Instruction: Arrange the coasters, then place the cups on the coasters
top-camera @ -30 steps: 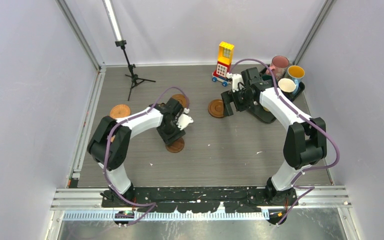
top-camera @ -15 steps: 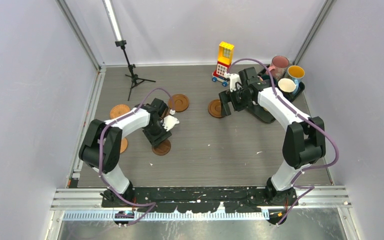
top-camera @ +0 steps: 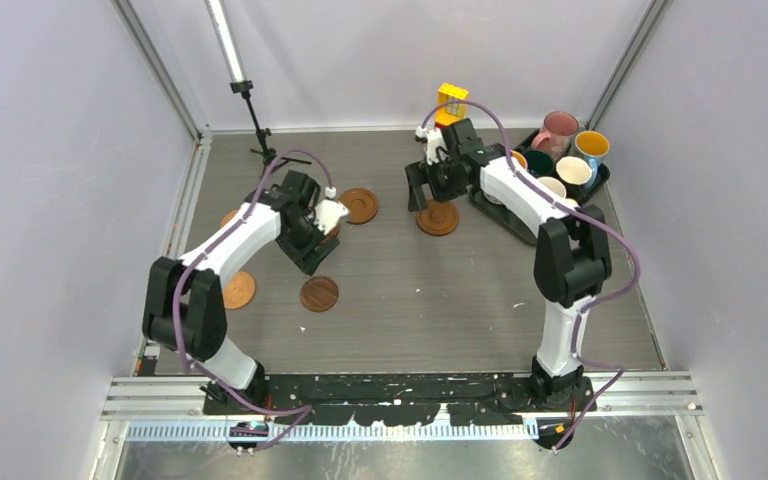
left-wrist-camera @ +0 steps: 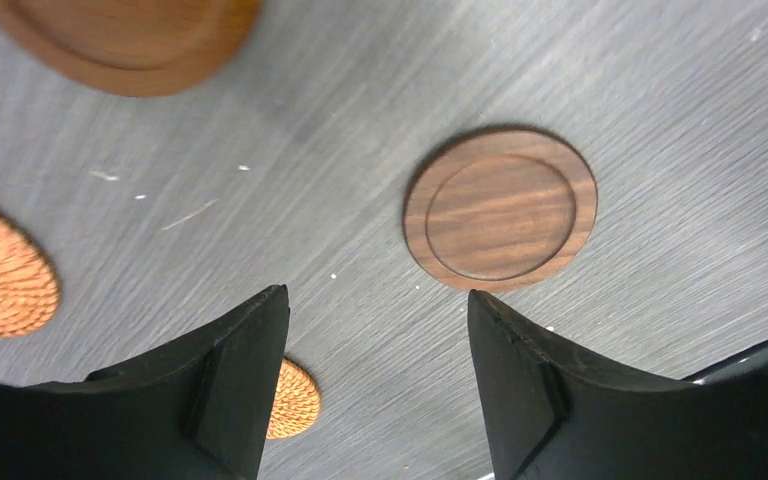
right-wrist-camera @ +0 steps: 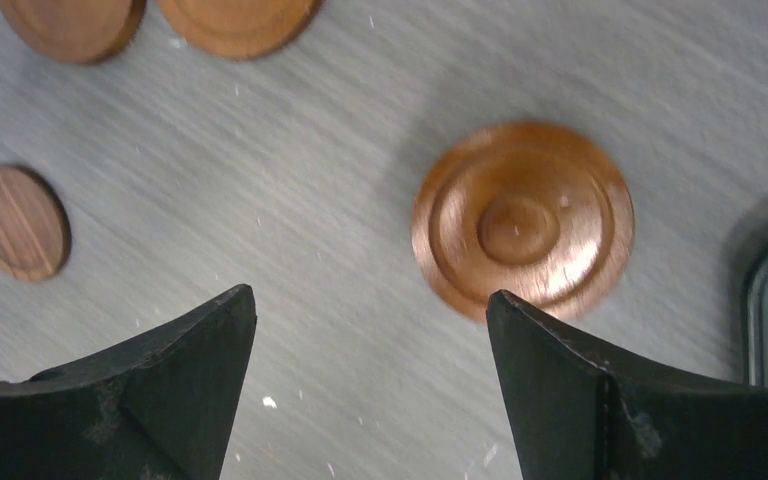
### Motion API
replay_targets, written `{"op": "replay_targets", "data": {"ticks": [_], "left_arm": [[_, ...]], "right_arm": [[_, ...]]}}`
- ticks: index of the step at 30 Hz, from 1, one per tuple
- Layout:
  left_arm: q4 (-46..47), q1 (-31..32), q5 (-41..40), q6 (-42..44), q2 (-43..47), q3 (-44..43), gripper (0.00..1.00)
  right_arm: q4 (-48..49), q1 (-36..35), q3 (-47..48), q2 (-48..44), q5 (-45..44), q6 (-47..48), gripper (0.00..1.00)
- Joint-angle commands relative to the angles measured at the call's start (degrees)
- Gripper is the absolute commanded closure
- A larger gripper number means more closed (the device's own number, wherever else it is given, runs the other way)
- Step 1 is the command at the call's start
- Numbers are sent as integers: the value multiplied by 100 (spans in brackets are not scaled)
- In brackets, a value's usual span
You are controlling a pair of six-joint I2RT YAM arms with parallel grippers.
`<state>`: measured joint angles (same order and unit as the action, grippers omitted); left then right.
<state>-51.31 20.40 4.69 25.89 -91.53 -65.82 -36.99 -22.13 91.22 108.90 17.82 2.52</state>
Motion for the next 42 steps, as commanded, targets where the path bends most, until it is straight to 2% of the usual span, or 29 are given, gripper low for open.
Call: {"op": "replay_targets", "data": {"ticks": [1, 5, 9, 14, 20, 23, 31, 42], "left_arm": [[-52, -274, 573, -492, 503, -371, 30], [391, -370, 720, -784, 573, -435, 23], [725, -370, 568, -1155, -12, -1064, 22], [839, -364, 353, -1502, -1213, -2360, 22], [825, -361, 205, -1505, -2445, -3708, 22], [690, -362, 146, -1389, -2945, -4283, 21], [616, -362, 185, -1339, -3603, -4842, 19], [521, -362, 222, -1440, -4101, -5313, 18]], "right_arm": [[478, -304, 837, 600, -134, -418, 11], [352, -431, 1657, 1290, -365, -487, 12], [94, -405, 1923, 1482, -546, -367, 13], [-216, -169, 1446, 1182, -635, -95, 16], [-243, 108, 628, 749, -817, 330, 22], [-229, 144, 533, 749, -950, 492, 26], [-294, 397, 930, 1015, -1348, 758, 30], [-457, 461, 1340, 1603, -1271, 883, 31]]}}
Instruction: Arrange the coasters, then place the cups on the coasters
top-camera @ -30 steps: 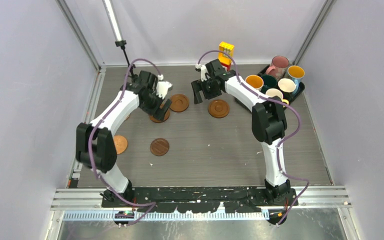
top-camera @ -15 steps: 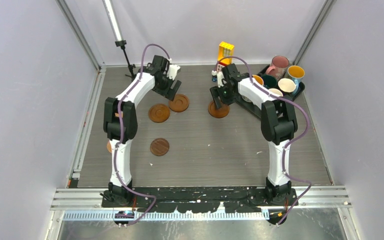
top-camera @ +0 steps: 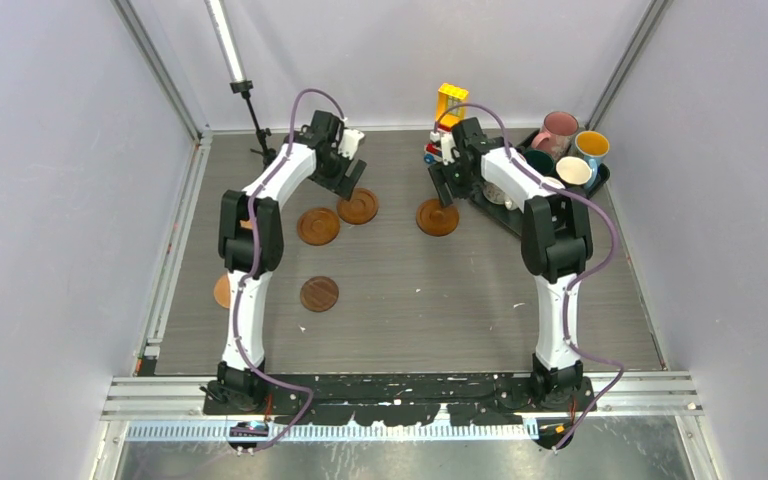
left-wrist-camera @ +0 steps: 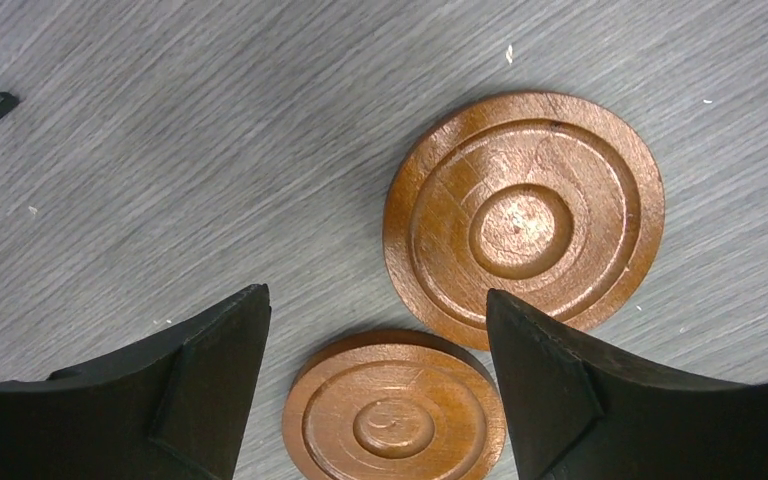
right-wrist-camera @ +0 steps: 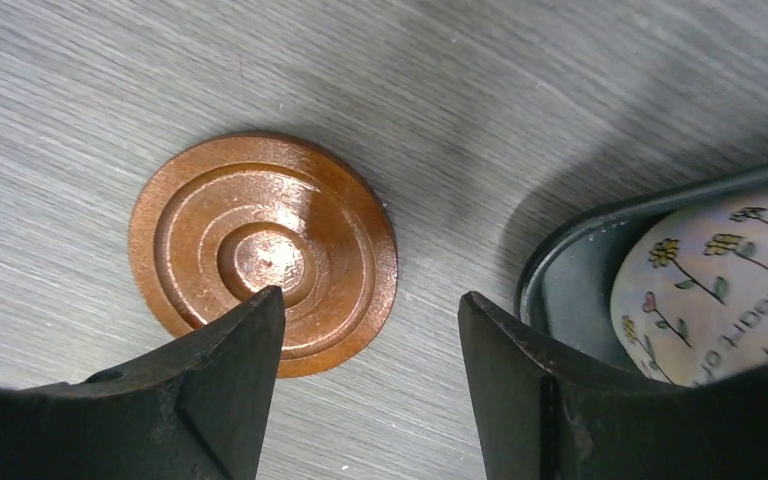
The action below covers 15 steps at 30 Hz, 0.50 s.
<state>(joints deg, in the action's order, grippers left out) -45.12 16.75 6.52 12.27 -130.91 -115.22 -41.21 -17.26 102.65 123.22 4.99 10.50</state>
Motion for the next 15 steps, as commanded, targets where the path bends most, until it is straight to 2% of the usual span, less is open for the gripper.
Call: {"op": "replay_targets", "data": {"ticks": [1, 10, 15], "left_arm": [[-120, 3, 61, -76, -227, -414, 18], [-145, 12, 162, -98, -400, -493, 19], [-137, 77, 193, -58, -445, -467, 22]], "right_arm": [[-46, -27, 182, 198, 37, 76, 31], [0, -88, -129, 242, 134, 93, 31], [14, -131, -610, 33, 153, 181, 39]]}}
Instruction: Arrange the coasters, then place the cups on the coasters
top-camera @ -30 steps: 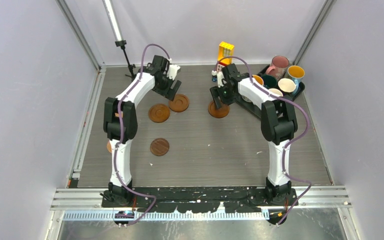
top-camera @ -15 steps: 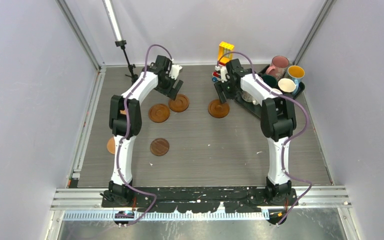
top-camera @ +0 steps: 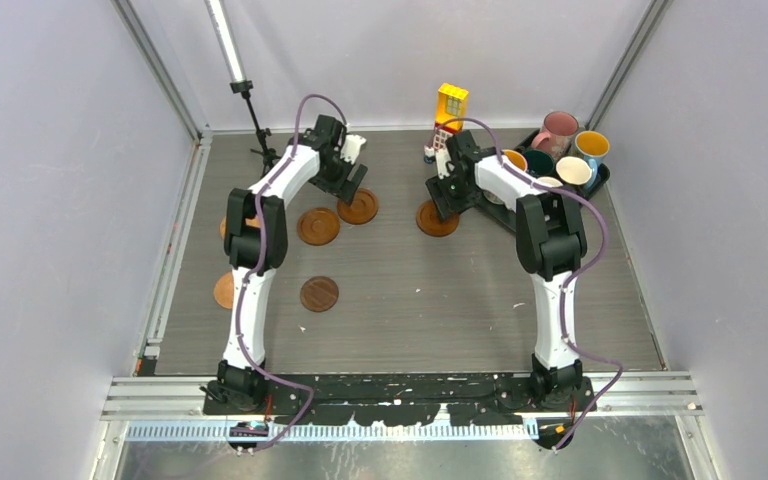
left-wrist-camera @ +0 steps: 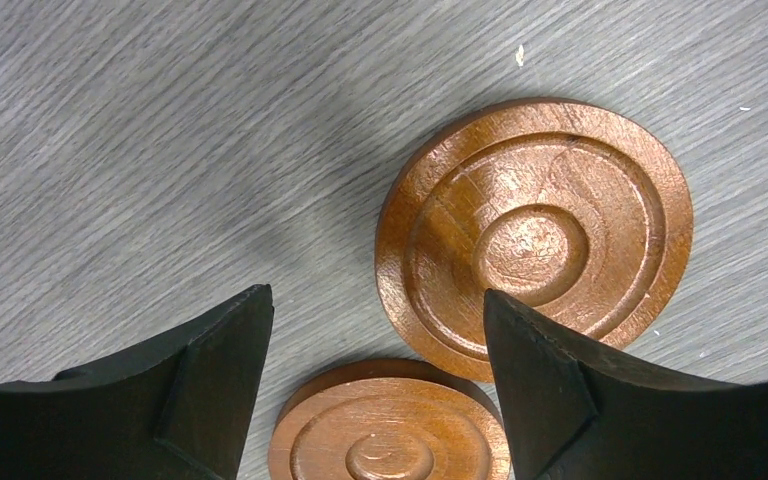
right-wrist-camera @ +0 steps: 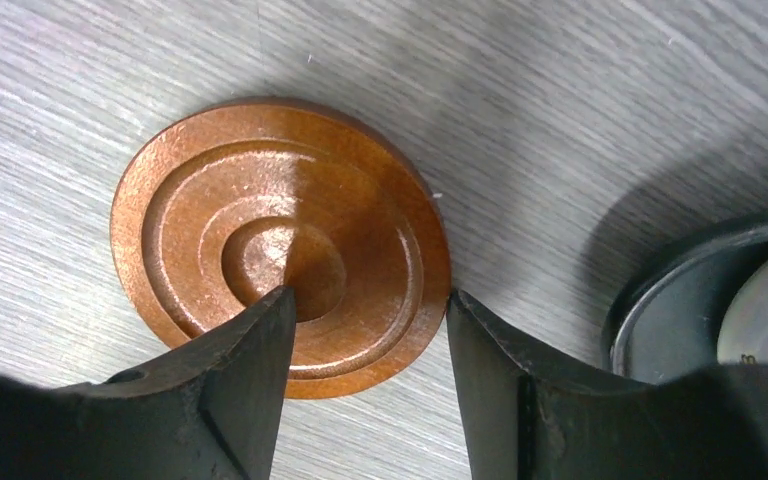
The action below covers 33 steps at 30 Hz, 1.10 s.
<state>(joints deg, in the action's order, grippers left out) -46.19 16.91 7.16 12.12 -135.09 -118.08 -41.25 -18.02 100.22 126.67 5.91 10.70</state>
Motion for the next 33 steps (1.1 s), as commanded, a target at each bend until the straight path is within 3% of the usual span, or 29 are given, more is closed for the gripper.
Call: {"op": "replay_targets", "data": {"ticks": [1, 8, 21, 33], "left_arm": [[-34, 85, 141, -22, -41, -180, 22], [17, 339, 251, 100, -125, -110, 28], [197, 1124, 491, 70, -259, 82, 43], [234, 1495, 590, -359, -495, -94, 44]], "right_arm": [[33, -62, -465, -370, 66, 183, 41], [178, -133, -1571, -963, 144, 216, 47], [417, -232, -3357, -2292, 367, 395, 50], [543, -330, -3923, -2647, 372, 311, 52]]}}
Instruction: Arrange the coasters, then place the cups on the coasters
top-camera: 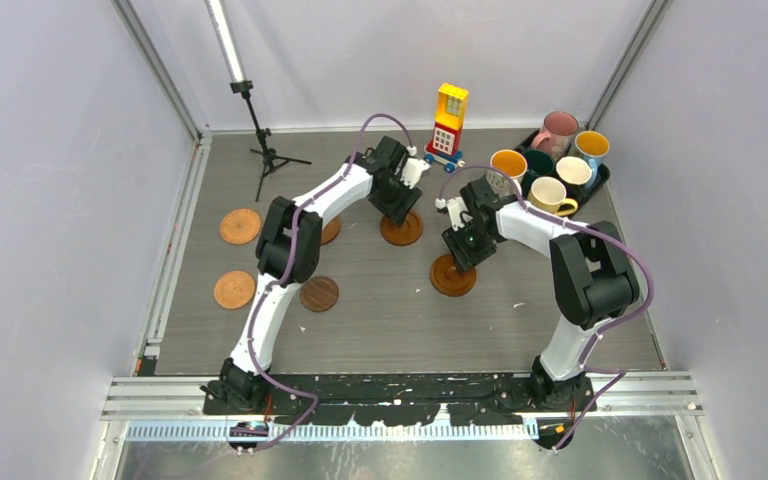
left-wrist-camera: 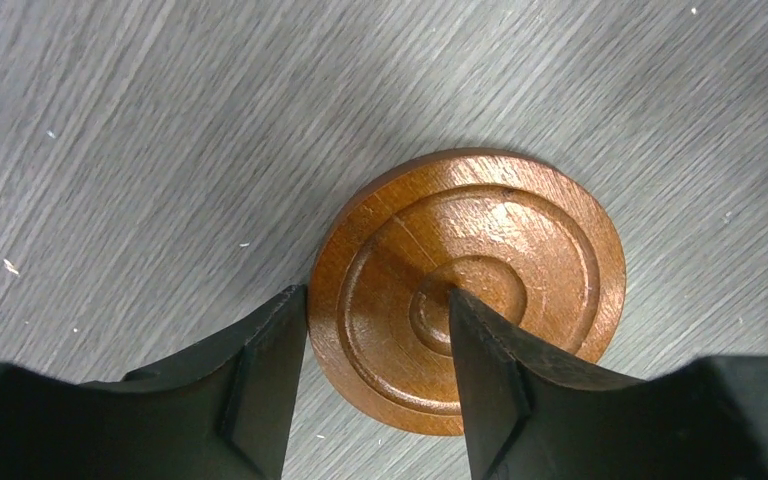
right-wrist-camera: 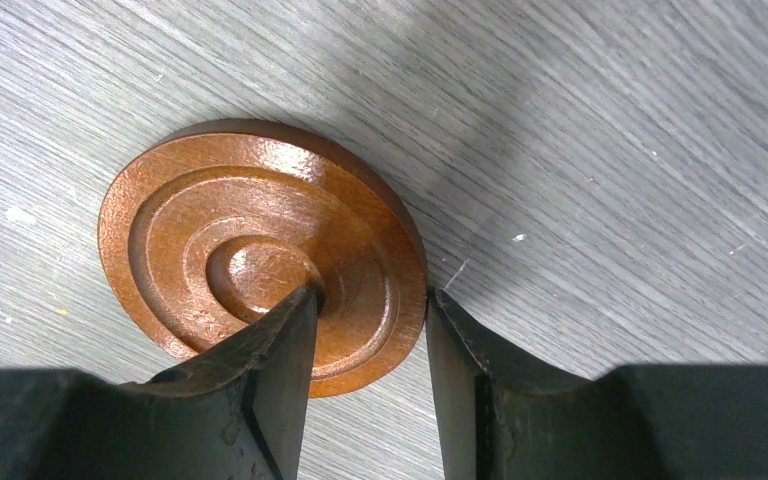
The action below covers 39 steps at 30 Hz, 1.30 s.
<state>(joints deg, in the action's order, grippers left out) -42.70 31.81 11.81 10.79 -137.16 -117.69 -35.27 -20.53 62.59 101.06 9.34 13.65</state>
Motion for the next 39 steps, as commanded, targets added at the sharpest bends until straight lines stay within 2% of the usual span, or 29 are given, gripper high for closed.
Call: {"op": "replay_targets", "data": {"ticks": [1, 4, 9, 14, 27, 39], "left_arm": [[-182, 2, 120, -216, -282, -206, 40], [-318, -29, 274, -193, -64, -281, 26], [-532, -210, 531, -301, 578, -211, 17], [-618, -561, 738, -481, 1534, 358, 14], [-472, -1432, 782, -111, 4262, 3193, 6], [-705, -1748, 700, -36, 4990, 3859, 5]], "right_arm": [[-39, -113, -160, -93, 34, 15, 52], [46, -281, -159, -127, 62, -23, 53], [204, -610, -129, -101, 134, -152, 53], [392, -989, -27, 52, 112, -372, 54], [739, -2083, 834, 829, -154, -1145, 56], [507, -2371, 914, 954, -202, -1031, 57]]}}
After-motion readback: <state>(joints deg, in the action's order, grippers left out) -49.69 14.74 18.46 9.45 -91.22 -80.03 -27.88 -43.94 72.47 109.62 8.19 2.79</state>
